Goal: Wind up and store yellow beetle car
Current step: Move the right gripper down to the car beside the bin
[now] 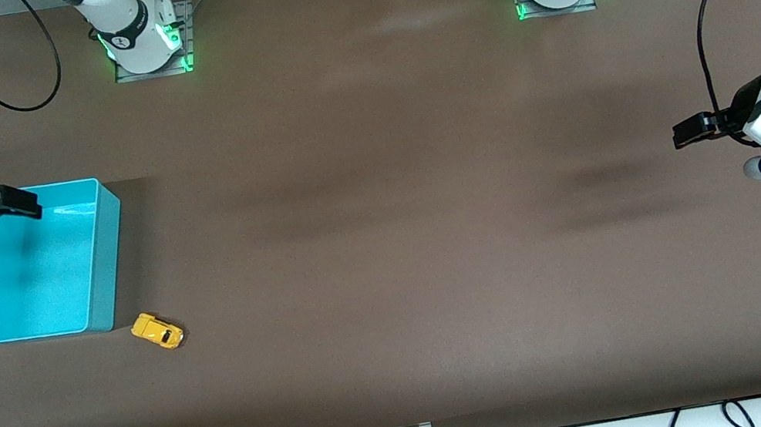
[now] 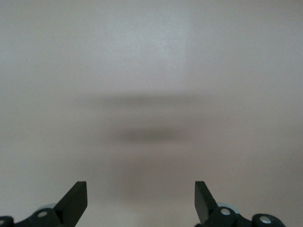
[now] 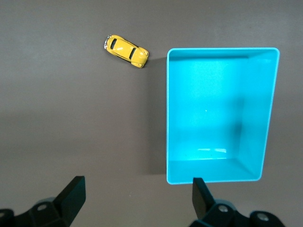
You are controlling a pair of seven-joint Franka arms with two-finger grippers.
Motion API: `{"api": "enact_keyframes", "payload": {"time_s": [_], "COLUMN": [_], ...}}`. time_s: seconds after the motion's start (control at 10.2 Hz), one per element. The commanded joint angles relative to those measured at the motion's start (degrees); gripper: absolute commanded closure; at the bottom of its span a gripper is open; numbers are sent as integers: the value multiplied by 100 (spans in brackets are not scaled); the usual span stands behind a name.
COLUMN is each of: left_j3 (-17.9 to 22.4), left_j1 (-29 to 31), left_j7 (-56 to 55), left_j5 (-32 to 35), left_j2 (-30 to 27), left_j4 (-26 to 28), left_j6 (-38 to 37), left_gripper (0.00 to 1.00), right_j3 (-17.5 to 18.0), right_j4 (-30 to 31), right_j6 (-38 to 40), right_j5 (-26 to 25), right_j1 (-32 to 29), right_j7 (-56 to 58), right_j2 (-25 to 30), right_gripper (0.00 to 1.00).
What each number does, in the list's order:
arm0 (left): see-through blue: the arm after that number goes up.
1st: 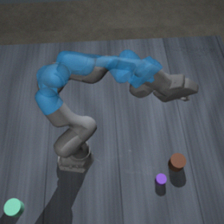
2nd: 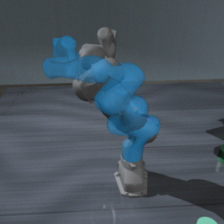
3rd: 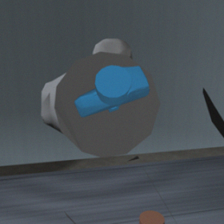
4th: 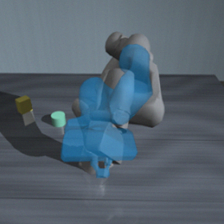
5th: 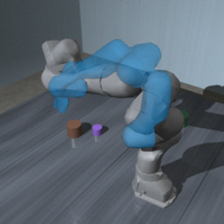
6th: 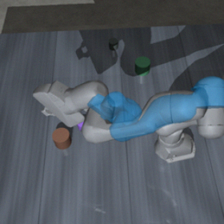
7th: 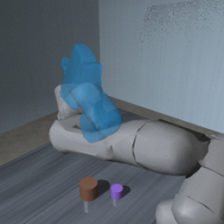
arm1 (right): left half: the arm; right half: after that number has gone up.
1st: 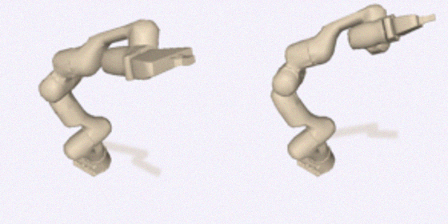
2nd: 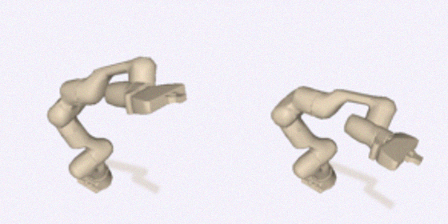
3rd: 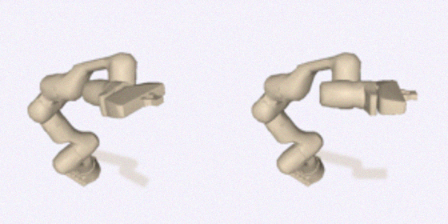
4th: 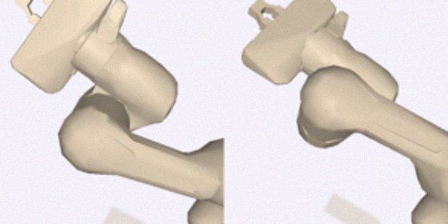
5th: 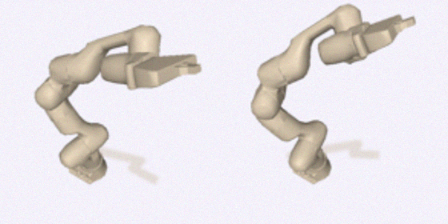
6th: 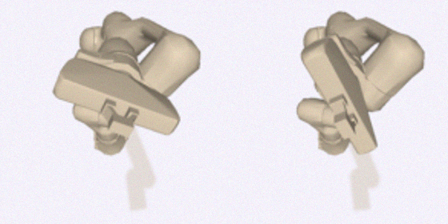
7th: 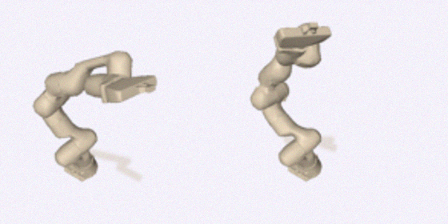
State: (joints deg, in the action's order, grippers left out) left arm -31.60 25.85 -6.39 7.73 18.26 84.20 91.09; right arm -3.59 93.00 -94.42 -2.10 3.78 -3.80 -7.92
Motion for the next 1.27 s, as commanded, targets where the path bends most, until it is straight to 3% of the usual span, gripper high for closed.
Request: {"api": "enact_keyframes", "payload": {"time_s": [0.0,0.39,0.78,1.17], "left_j3": [40,23,40,49], "left_j1": [52,78,87,79], "left_j7": [217,235,244,244], "left_j5": [-140,-132,-71,-70], "left_j2": [-42,-50,-42,-24], "left_j4": [-298,-308,-317,-325], "left_j6": [-135,-153,-153,-144], "left_gripper": [0,0,0,0], "right_j3": [-19,-10,34,131], "right_j4": [-106,-63,534,553], "right_j6": [-216,-733,-2252,-3546], "right_j5": [200,394,385,333], "right_j1": [-61,-254,-228,-71], "right_j7": [282,450,362,-585], "right_j2": [-376,-755,-1001,-1677], "right_gripper": [0,0,0,0]}}
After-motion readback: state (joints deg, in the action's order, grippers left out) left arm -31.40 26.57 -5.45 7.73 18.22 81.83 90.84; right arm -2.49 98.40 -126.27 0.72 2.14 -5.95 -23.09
